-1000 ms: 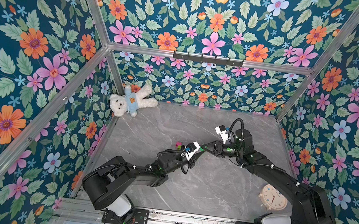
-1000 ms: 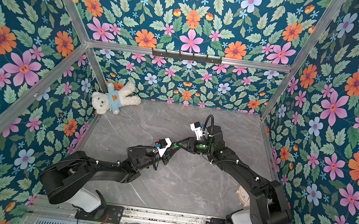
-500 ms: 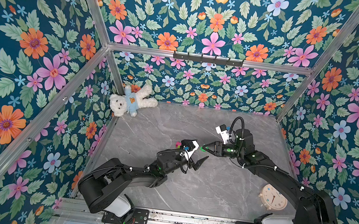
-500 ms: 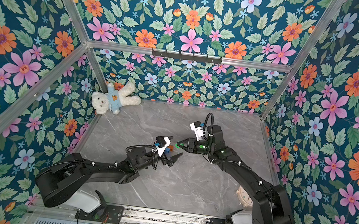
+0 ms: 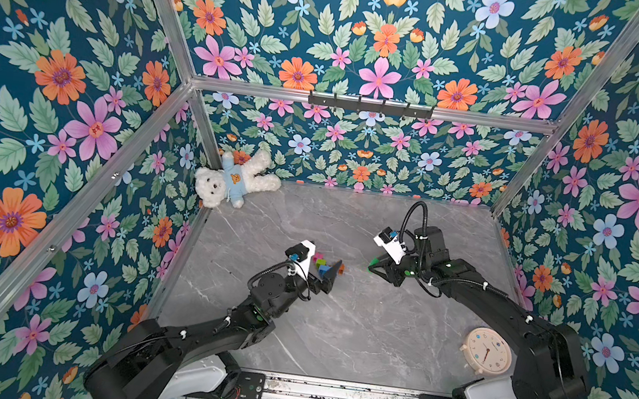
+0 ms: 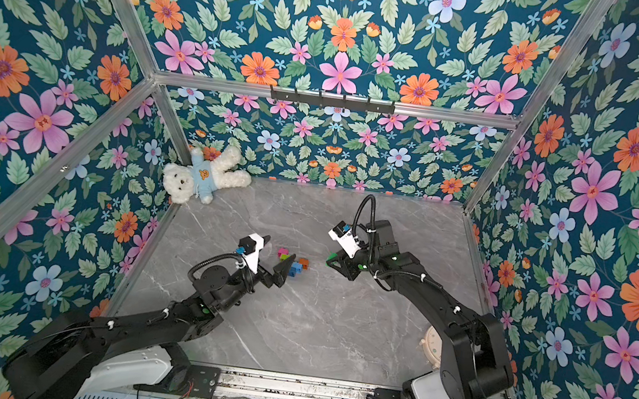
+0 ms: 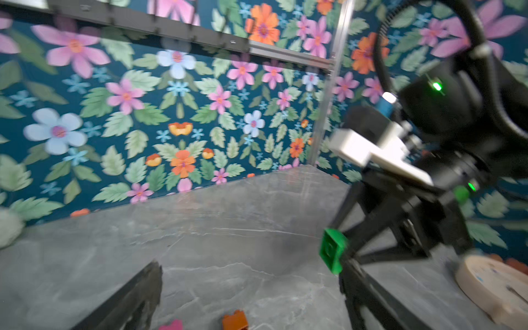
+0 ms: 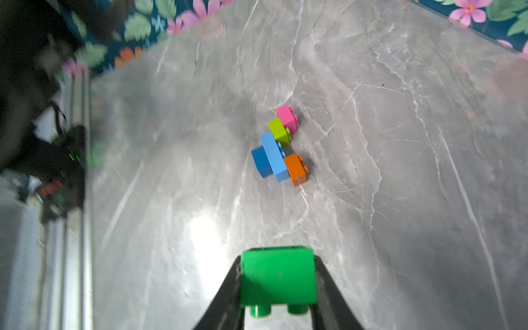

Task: Assemble the letter v with lego
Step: Place the lego brick at the center of the board.

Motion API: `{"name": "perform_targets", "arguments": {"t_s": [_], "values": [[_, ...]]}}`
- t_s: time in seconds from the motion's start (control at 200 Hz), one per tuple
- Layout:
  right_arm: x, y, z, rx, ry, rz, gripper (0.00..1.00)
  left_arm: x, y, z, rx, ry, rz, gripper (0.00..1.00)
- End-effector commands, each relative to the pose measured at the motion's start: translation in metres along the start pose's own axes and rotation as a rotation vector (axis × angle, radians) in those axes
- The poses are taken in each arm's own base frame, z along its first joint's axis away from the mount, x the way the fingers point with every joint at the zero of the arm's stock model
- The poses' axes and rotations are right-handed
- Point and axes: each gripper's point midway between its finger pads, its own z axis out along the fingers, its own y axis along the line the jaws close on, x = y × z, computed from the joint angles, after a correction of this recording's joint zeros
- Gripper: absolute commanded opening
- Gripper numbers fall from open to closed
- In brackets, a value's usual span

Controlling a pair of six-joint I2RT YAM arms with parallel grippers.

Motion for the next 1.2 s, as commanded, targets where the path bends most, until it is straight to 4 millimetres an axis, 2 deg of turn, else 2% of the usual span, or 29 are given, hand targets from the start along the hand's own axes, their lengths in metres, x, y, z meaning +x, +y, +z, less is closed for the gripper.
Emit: {"name": "perform_targets", "arguments": {"t_s": [0.0,0.14,0.16,0.35,0.47,0.81,0.855,1.07,1.15,1.195], "values": [[0.02,0.001,0.012,-0.046,0.061,-0.432,0.03,0.016,0.048,-0.005,-0.23,0.085,-0.162,0.99],[0.032,-0.003,0.026,-0.119,0.118,-0.571,0.05,0.032,0.087,-0.013,-0.422,0.183,-0.279,0.99],[0.042,-0.005,0.034,-0.141,0.139,-0.564,0.05,0.034,0.09,-0.013,-0.435,0.196,-0.288,0.99],[0.068,-0.013,0.055,-0.21,0.222,-0.653,0.05,0.069,0.114,-0.015,-0.544,0.362,-0.337,0.99],[0.083,-0.018,0.063,-0.233,0.301,-0.673,0.05,0.081,0.117,-0.012,-0.544,0.42,-0.349,0.99],[0.102,-0.018,0.077,-0.287,0.336,-0.65,0.11,0.098,0.118,-0.006,-0.525,0.496,-0.352,0.99],[0.104,-0.018,0.077,-0.288,0.341,-0.647,0.15,0.099,0.118,-0.005,-0.521,0.503,-0.351,0.99],[0.105,-0.025,0.078,-0.254,0.363,-0.622,0.49,0.107,0.116,-0.001,-0.508,0.541,-0.35,0.99],[0.099,-0.028,0.077,-0.228,0.355,-0.605,0.56,0.109,0.115,0.0,-0.503,0.552,-0.35,0.99],[0.094,-0.029,0.077,-0.216,0.347,-0.599,0.57,0.109,0.115,0.0,-0.502,0.555,-0.35,0.99]]}}
